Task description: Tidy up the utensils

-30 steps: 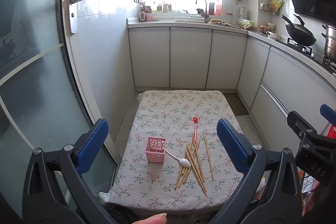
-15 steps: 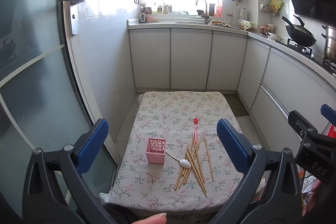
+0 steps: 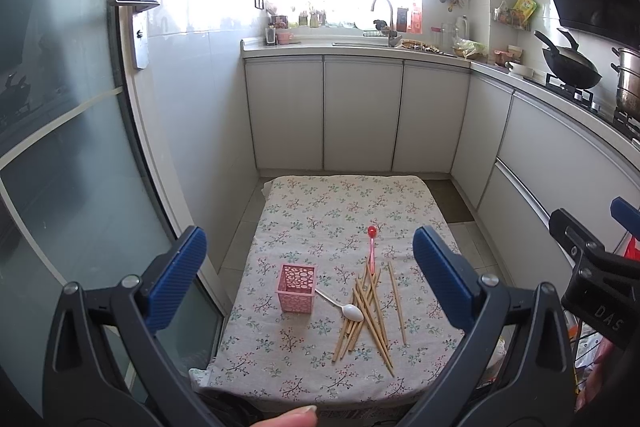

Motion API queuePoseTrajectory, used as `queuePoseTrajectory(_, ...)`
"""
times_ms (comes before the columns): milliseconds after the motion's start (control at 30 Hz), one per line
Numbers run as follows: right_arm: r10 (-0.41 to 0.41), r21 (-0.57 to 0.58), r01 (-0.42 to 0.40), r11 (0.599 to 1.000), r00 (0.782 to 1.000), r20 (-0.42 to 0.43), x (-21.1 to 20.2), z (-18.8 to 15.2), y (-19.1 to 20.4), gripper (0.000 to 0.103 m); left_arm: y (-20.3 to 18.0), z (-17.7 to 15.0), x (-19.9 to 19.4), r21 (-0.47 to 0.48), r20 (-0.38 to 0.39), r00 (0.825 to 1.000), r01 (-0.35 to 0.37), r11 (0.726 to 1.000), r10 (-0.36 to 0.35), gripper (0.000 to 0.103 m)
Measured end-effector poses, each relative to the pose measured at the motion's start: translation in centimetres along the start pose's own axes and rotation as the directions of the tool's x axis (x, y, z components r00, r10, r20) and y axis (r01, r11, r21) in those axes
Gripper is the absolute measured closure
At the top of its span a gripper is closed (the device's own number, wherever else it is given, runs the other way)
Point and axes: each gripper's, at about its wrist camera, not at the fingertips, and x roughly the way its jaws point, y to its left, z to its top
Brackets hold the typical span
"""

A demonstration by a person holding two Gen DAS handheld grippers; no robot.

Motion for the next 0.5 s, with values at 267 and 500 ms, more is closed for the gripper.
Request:
queuePoseTrajectory(267,-0.001,0.002,0.001,1.000,1.000,0.003,-0.15,-0.09,-0.18,0.000,0.08,-0.01,0.05,0.001,0.001,1.000,0.001,1.000,-0.001,0.000)
queuePoseTrajectory(500,-0.002,0.004,0.002,1.000,1.000,0.004,-0.21,-0.13,-0.30,0.000,0.01,-0.04,-0.07,0.003,0.003,1.000,-0.003,1.000,0.003,0.000)
